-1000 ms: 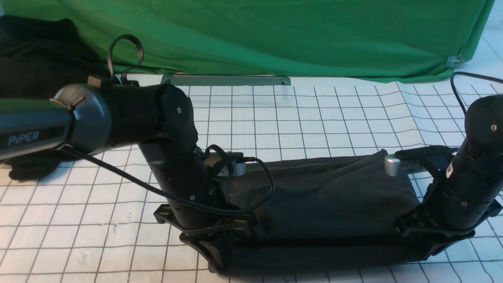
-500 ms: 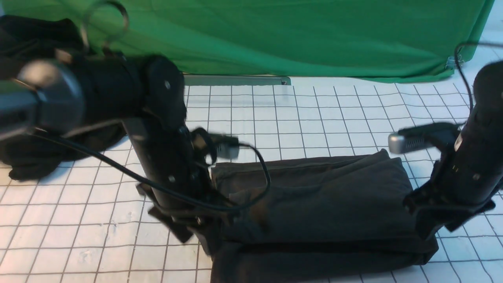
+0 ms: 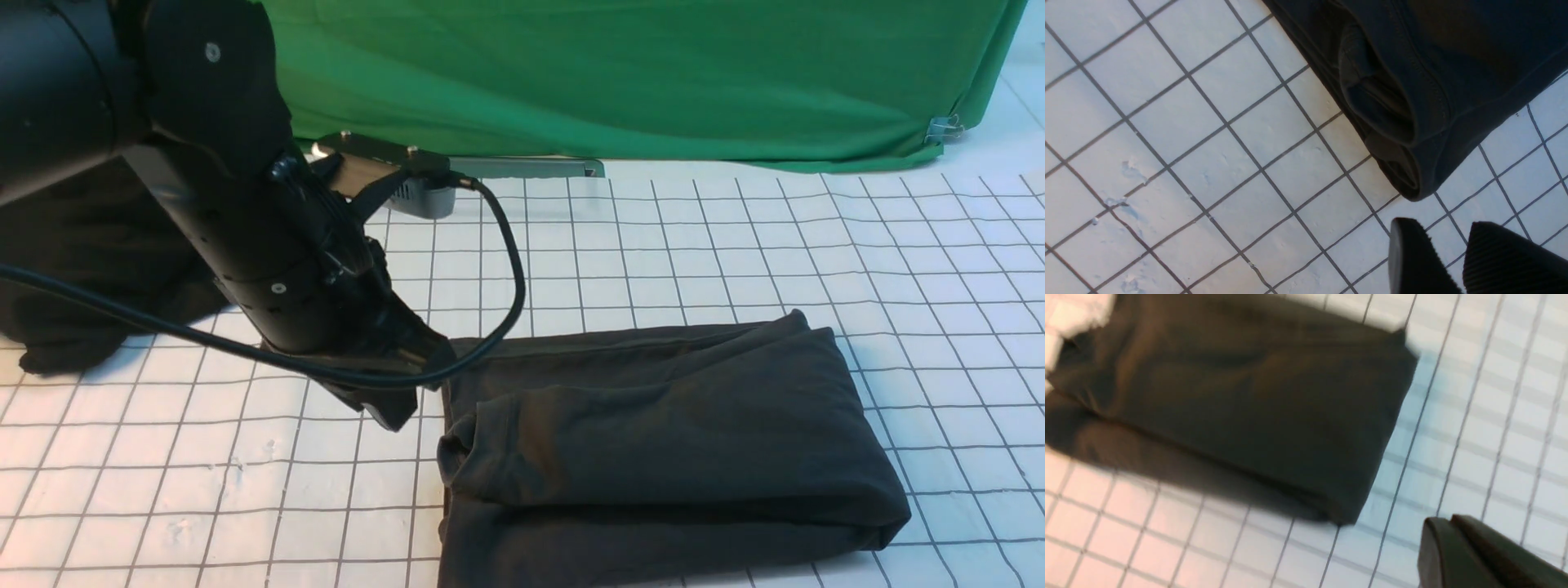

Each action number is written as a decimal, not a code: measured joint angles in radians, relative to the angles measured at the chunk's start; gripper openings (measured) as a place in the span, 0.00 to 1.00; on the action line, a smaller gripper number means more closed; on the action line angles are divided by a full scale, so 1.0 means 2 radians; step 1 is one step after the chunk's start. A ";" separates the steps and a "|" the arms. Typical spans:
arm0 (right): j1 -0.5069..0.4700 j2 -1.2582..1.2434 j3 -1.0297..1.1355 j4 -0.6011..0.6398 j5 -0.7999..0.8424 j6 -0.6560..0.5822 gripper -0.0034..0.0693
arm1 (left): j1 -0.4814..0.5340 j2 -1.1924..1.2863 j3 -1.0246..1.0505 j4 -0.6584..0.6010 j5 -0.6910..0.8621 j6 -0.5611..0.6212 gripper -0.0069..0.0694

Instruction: Fold a long-sleeved shirt over a white checkered tablecloth.

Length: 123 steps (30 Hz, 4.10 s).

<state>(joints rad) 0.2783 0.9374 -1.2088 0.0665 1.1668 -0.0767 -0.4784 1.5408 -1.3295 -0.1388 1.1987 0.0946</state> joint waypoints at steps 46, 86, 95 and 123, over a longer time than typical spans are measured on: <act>0.000 -0.358 0.425 0.000 -0.526 -0.012 0.14 | 0.001 0.000 0.000 -0.017 -0.052 0.003 0.09; -0.074 -0.467 0.608 -0.067 -0.470 -0.012 0.26 | 0.001 -0.346 0.050 -0.008 -0.064 -0.094 0.09; -0.087 -0.467 0.608 -0.067 -0.470 -0.012 0.29 | 0.001 -0.537 0.253 -0.079 -0.269 -0.047 0.09; -0.121 -0.467 0.608 -0.066 -0.470 -0.012 0.37 | 0.001 -0.628 0.394 -0.048 -0.520 -0.036 0.09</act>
<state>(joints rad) 0.0361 0.0024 0.0070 -0.0647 0.2269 -0.1004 -0.4773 0.2854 -0.5408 -0.2344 0.1588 0.0225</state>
